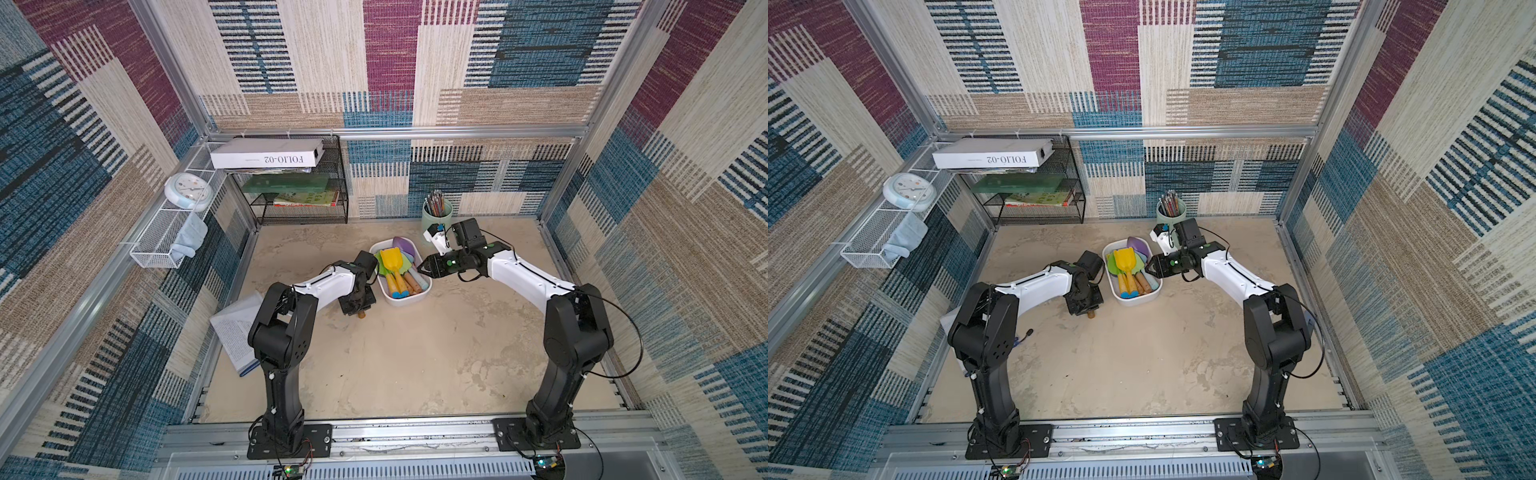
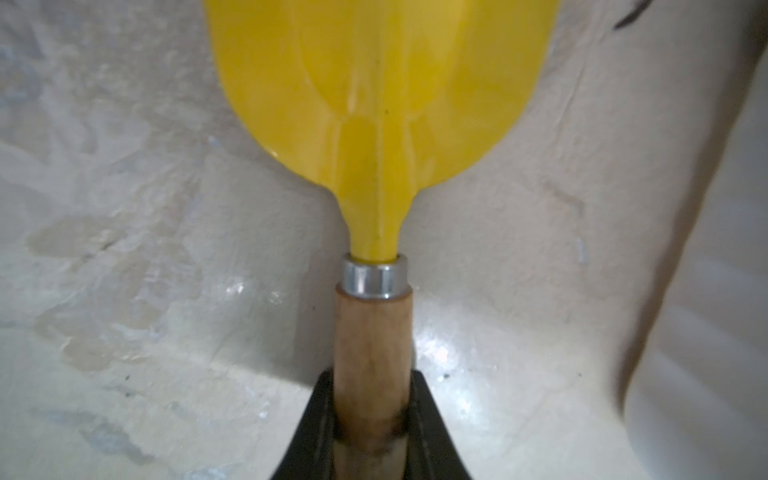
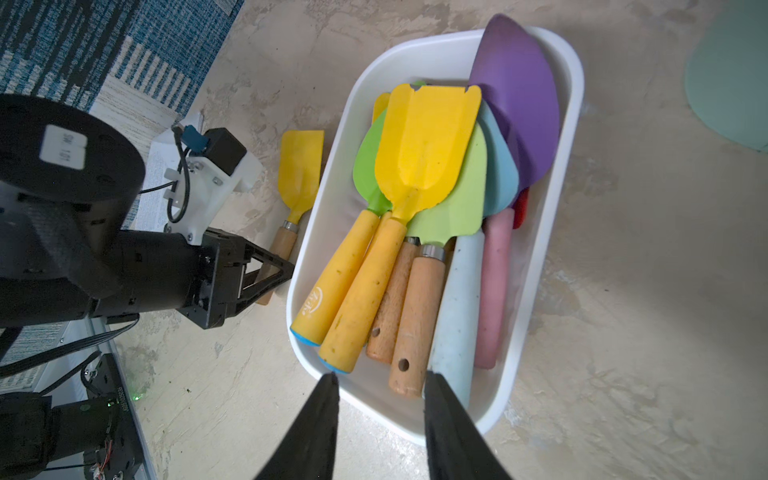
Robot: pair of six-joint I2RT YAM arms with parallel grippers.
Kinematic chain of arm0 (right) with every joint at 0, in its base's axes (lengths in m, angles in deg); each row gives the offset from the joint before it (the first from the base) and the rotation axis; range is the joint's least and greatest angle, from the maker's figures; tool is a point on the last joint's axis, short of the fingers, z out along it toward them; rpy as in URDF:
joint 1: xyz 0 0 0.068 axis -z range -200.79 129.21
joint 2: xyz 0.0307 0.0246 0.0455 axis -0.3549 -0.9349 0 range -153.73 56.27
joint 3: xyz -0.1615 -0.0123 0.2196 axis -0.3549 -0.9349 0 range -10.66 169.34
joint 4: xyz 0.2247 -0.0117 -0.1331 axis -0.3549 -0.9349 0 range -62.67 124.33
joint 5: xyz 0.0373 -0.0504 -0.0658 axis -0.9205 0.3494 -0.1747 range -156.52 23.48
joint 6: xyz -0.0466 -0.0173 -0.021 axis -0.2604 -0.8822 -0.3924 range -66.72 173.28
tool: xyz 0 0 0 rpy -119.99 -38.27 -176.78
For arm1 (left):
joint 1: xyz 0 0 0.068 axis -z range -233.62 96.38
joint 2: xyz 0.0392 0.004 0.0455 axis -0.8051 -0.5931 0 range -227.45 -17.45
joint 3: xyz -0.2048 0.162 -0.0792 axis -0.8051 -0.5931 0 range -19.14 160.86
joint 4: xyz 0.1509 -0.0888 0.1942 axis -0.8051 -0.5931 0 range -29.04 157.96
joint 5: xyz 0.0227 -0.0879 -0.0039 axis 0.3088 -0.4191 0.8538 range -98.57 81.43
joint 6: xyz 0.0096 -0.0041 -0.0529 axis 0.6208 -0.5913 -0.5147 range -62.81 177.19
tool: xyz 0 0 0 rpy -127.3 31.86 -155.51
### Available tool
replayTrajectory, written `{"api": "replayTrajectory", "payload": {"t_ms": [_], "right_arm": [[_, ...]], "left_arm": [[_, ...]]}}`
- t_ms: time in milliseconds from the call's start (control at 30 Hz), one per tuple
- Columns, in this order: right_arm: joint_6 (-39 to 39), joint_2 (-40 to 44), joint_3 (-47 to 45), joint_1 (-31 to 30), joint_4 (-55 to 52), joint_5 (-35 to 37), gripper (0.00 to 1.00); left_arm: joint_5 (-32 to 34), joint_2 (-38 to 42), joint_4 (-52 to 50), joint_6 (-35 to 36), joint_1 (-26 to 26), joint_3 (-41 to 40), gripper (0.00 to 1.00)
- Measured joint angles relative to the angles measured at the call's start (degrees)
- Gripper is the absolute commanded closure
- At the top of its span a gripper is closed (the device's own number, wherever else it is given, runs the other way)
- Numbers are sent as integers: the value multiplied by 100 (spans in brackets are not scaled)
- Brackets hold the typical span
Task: Put the shovel into the storage box
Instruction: Pick up the shovel from the center of the board.
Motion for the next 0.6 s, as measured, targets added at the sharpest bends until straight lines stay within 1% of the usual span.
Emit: {"api": "replayTrajectory", "payload": {"t_ms": [100,267,433,600], "right_arm": [[22,2,-50,0,39,-2,62],[83,59,-153,0,116,-24,62],[146,170,-166,0,212,-103,62],[254,221,-166,0,334,-269,62]], "left_arm": [[24,26,15,-2,7,-28,100],[-74,162,17,-4,0,-114,100],[-149,673,-13,48,46,-192,100],[-358,1296,-17,232,251,-201,100]]}}
